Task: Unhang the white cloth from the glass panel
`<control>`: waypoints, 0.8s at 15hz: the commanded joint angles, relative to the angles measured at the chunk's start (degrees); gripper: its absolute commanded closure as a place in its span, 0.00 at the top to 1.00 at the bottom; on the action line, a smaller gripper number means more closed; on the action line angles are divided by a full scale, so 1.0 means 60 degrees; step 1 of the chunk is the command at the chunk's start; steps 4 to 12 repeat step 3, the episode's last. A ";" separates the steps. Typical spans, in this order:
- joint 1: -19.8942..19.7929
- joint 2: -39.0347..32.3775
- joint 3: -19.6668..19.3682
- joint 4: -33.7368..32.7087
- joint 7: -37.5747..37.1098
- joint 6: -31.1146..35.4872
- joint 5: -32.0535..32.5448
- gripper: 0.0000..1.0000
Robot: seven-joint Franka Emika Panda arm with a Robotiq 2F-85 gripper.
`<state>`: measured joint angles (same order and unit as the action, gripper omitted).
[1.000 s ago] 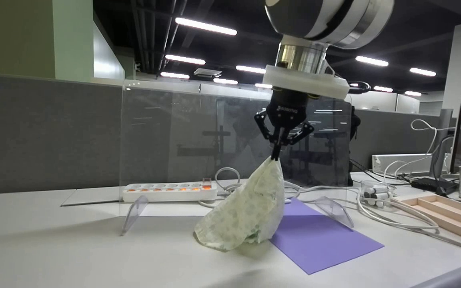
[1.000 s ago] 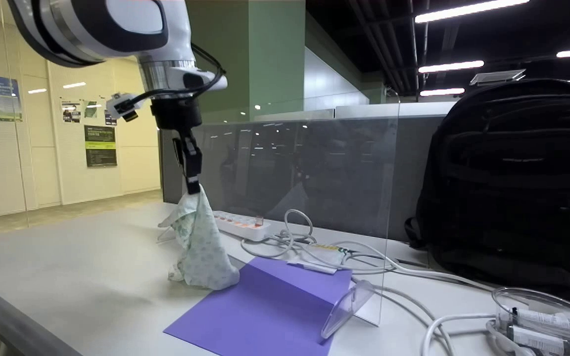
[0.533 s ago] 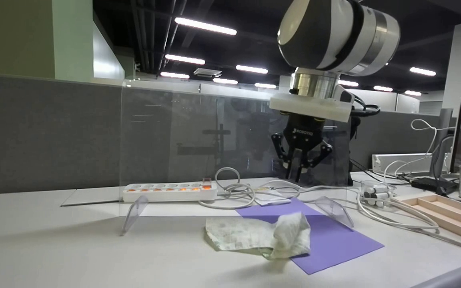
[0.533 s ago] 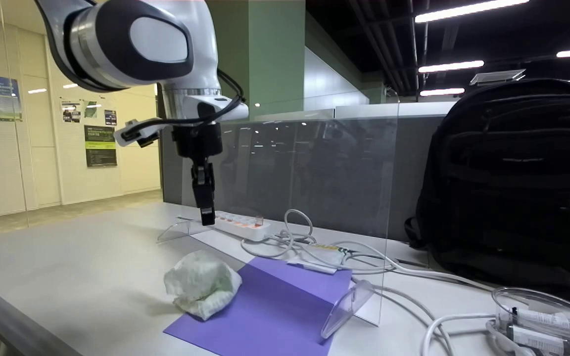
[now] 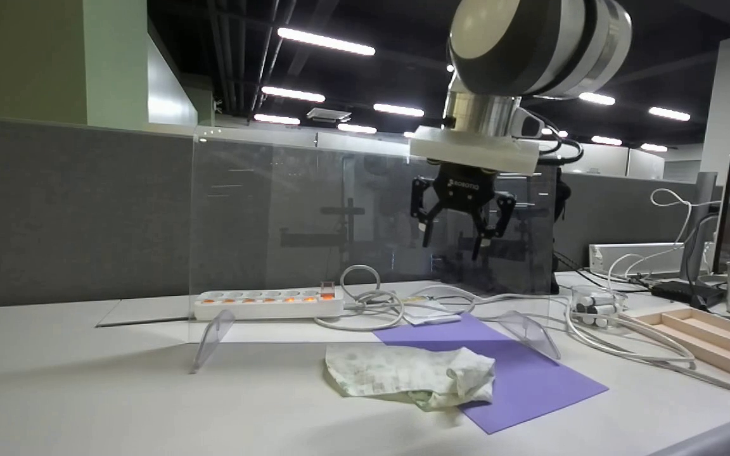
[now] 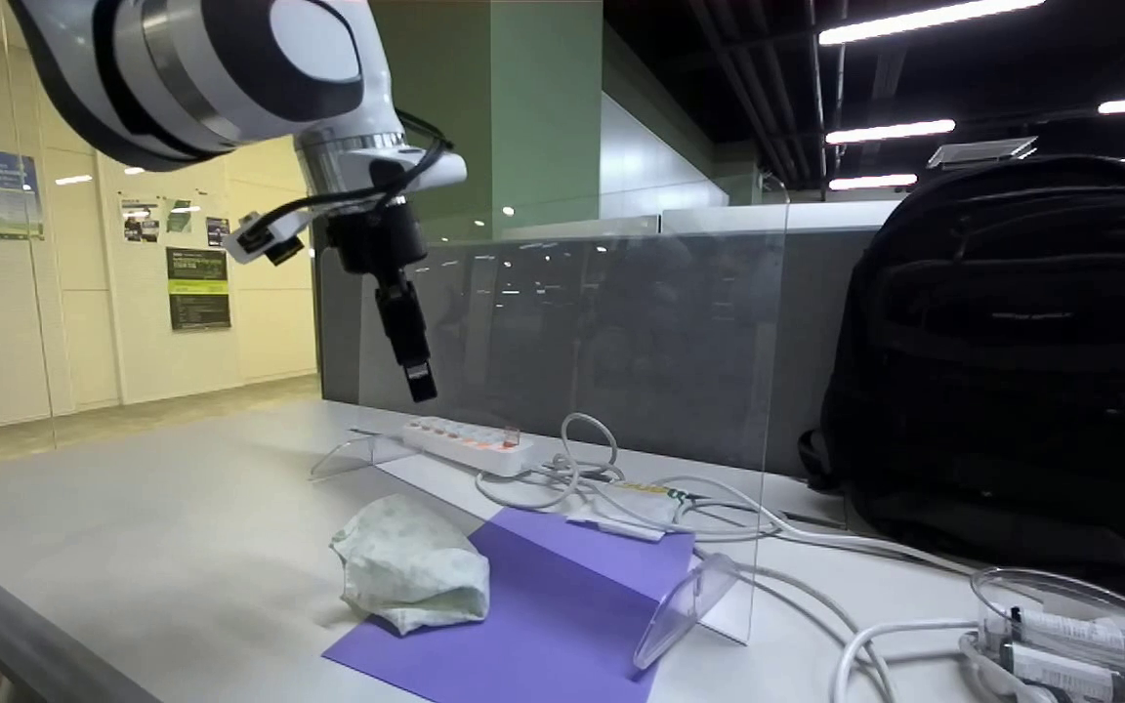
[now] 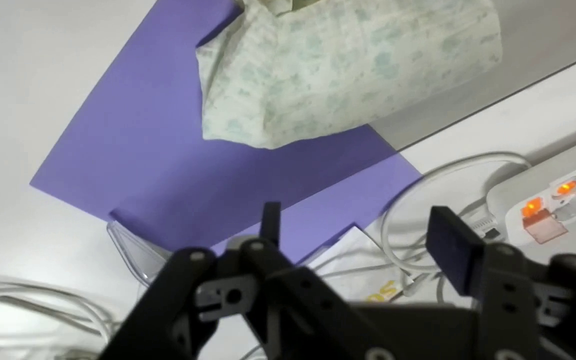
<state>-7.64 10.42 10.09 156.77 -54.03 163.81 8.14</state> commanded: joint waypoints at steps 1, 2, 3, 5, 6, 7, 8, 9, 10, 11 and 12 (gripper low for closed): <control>-0.0194 0.0773 0.0553 0.0043 -0.0829 -0.0321 0.1014 1.00; -0.0262 0.0855 0.0699 0.0049 -0.0886 -0.0306 0.1150 1.00; -0.0327 0.0944 0.0805 0.0045 -0.0976 -0.0342 0.1259 1.00; -0.0327 0.0944 0.0805 0.0045 -0.0976 -0.0342 0.1259 1.00; -0.0327 0.0944 0.0805 0.0045 -0.0976 -0.0342 0.1259 1.00; -0.0327 0.0944 0.0805 0.0045 -0.0976 -0.0342 0.1259 1.00; -0.0327 0.0944 0.0805 0.0045 -0.0976 -0.0342 0.1259 1.00; -0.0327 0.0944 0.0805 0.0045 -0.0976 -0.0342 0.1259 1.00; -0.0327 0.0944 0.0805 0.0045 -0.0976 -0.0342 0.1259 1.00; -0.0327 0.0944 0.0805 0.0045 -0.0976 -0.0342 0.1259 1.00; -0.0327 0.0944 0.0805 0.0045 -0.0976 -0.0342 0.1259 1.00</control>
